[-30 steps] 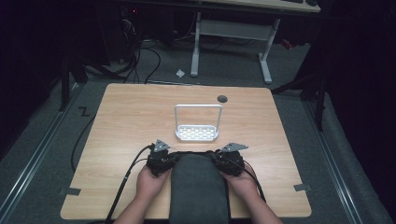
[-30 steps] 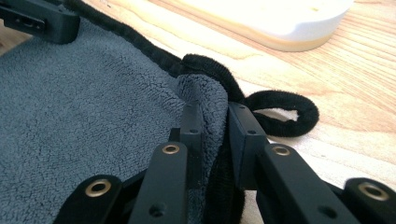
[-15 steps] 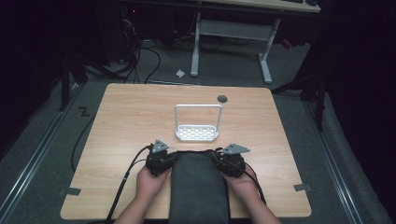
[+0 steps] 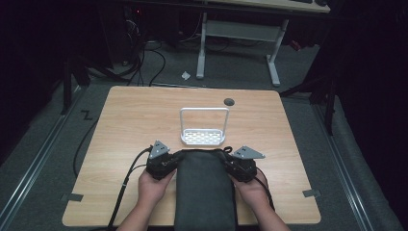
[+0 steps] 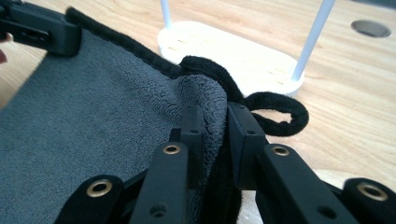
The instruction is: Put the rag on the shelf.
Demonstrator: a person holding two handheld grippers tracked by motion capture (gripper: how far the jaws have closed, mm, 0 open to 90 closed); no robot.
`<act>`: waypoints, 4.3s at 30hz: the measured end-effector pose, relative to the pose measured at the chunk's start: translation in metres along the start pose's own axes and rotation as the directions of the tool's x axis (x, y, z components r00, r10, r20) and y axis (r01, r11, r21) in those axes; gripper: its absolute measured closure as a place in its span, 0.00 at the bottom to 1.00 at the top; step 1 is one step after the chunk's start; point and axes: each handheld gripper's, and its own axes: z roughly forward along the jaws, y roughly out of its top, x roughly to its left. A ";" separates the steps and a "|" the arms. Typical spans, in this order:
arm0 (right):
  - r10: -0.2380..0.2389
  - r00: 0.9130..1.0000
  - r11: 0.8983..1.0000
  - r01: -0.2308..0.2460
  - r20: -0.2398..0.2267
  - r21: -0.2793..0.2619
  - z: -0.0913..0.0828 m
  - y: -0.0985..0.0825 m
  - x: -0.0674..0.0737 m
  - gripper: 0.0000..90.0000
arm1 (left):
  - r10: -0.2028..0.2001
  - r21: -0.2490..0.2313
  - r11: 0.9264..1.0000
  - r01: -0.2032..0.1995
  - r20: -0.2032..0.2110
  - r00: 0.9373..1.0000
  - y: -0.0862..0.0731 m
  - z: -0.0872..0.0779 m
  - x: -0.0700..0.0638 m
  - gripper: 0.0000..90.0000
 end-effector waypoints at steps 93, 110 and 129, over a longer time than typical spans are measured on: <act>0.040 0.998 0.967 -0.025 0.055 -0.254 0.019 0.182 -0.091 0.88 | 0.111 -0.198 0.971 -0.135 -0.126 0.986 0.190 0.040 0.067 0.93; 0.064 0.998 0.990 -0.066 -0.016 -0.124 0.050 0.151 -0.107 0.88 | 0.040 -0.056 0.997 -0.043 -0.061 0.997 0.147 0.069 0.084 0.94; 0.116 0.991 0.989 -0.122 -0.073 -0.087 0.060 0.129 -0.111 0.88 | -0.027 -0.028 0.999 0.027 0.010 1.000 0.114 0.077 0.093 0.94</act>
